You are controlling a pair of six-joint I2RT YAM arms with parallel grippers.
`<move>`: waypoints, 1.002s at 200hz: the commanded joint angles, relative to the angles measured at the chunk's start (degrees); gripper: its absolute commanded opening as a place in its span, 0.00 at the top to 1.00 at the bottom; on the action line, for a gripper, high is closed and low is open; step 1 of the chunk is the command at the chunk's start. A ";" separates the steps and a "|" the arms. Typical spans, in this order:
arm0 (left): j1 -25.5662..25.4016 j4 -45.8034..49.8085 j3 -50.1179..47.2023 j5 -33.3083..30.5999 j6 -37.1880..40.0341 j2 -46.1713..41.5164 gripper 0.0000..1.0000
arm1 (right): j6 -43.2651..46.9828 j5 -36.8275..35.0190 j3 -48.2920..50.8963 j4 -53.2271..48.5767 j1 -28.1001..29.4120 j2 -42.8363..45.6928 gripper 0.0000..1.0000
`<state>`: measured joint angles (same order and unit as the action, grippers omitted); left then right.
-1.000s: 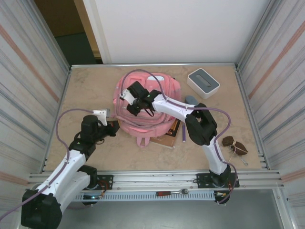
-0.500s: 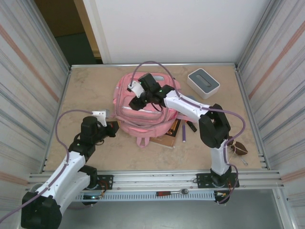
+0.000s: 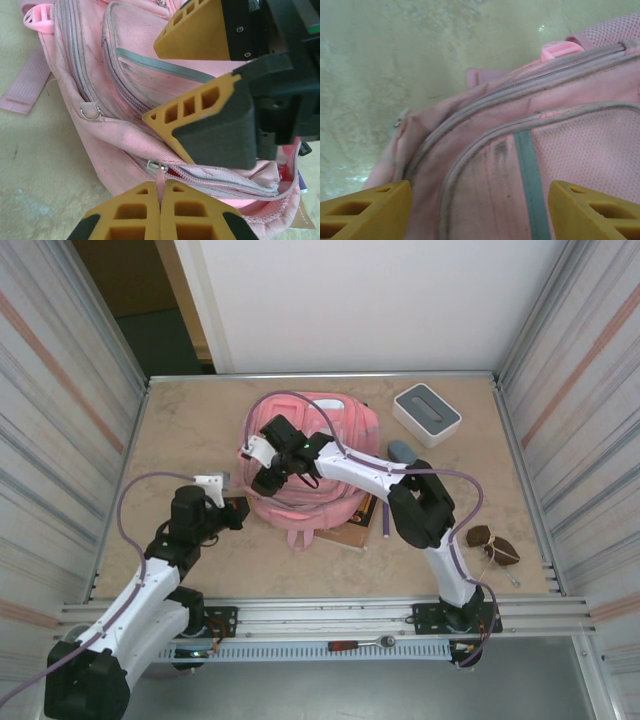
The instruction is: Pack the student bag
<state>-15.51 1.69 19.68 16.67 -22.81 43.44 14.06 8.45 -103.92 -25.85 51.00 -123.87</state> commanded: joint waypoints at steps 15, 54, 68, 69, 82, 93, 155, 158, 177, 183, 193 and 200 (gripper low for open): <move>-0.49 -3.42 -0.12 0.34 0.11 -1.62 1.00 | 5.24 -8.35 -2.58 -2.53 0.65 -2.93 0.31; -0.49 -3.43 -0.58 -0.12 0.04 -1.47 1.00 | 8.50 -14.46 -3.12 -2.83 0.84 -3.59 0.49; -0.49 -3.18 -0.67 -0.77 0.26 -1.36 1.00 | 8.36 -14.01 -2.85 -2.08 0.85 -2.24 0.67; -0.49 -3.14 -0.69 -0.85 0.24 -1.35 1.00 | 8.35 -13.91 -2.82 -2.00 0.85 -2.16 0.67; -0.48 -2.59 -0.70 -1.79 0.49 -1.36 1.00 | 8.02 -12.62 -2.26 -1.03 0.94 -0.31 0.81; -0.49 -2.20 -0.69 -2.77 0.67 -1.59 1.00 | 7.74 -12.32 -1.71 -0.30 0.99 1.49 0.91; 0.12 -1.59 -1.19 -7.04 0.40 -4.32 1.00 | 5.14 -4.35 4.60 3.26 -2.28 13.32 1.00; 0.32 -1.55 -1.29 -7.16 0.25 -4.50 1.00 | 4.98 -3.42 4.80 3.26 -2.61 13.75 1.00; 2.30 -1.69 -1.79 -6.95 -0.31 -5.89 1.00 | 4.66 0.60 6.54 3.69 -4.60 16.06 1.00; 3.00 -1.53 -1.69 -6.59 -0.26 -6.18 1.00 | 4.72 1.41 6.89 3.74 -5.07 16.51 1.00; 4.37 -1.20 -1.71 -6.18 -0.28 -6.51 1.00 | 4.74 3.15 7.77 4.08 -6.10 17.45 1.00; 5.24 -1.16 -1.75 -5.85 -0.29 -6.70 1.00 | 4.79 4.54 8.17 4.06 -6.73 17.97 1.00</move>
<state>-13.30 1.34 18.48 12.58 -22.81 38.17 19.84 8.62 -97.08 -22.44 46.92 -110.48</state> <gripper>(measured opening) 0.061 0.065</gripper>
